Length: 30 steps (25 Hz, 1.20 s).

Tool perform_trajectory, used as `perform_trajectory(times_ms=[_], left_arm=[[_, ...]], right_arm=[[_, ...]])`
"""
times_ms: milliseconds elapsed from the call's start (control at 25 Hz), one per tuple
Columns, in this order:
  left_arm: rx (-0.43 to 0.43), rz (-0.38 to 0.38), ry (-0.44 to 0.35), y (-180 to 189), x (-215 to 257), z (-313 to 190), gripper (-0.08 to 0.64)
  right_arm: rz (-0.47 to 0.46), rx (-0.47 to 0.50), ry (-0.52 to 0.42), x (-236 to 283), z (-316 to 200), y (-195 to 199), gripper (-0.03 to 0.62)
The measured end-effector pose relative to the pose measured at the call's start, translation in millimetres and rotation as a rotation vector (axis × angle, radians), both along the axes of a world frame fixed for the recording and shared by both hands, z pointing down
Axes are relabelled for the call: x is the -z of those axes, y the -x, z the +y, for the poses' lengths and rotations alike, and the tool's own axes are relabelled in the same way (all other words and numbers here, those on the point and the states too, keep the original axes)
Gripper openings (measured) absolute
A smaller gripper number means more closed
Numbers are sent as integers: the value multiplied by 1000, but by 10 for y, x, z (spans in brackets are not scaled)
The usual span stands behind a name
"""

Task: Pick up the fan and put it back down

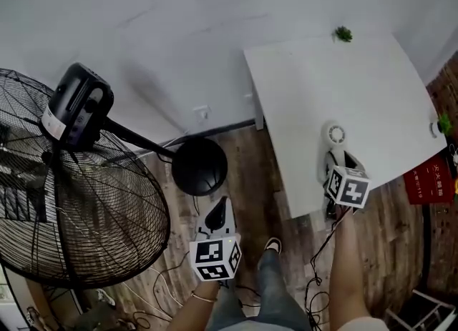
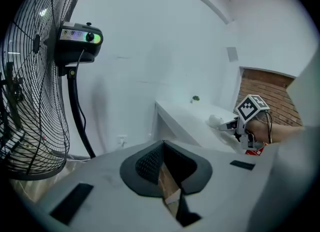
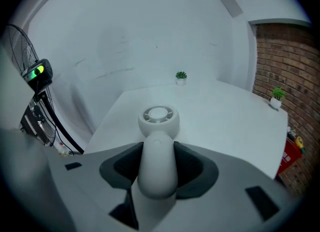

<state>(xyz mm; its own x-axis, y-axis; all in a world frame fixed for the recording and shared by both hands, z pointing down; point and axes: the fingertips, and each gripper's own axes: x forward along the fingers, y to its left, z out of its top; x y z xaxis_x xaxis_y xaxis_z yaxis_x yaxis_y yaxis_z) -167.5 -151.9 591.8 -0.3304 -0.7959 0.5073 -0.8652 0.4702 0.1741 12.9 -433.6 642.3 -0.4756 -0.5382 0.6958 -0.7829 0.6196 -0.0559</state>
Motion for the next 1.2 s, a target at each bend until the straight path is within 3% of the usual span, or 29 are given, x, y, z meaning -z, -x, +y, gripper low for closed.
perform_trajectory(times_ms=[480,840,1200], left_arm=[[-126,-15,-47,-290,330,-206,11],[-239,-44,-158,-515,941,-361,11],[-356,-70,-287,-805,1594,-564,11]], right_arm=[[-98,-84,-138,818,135,-454,188],[-179,-185,-287,1759,527,-976,188],[-248,-333,-507,2683,1168,-1658,189]])
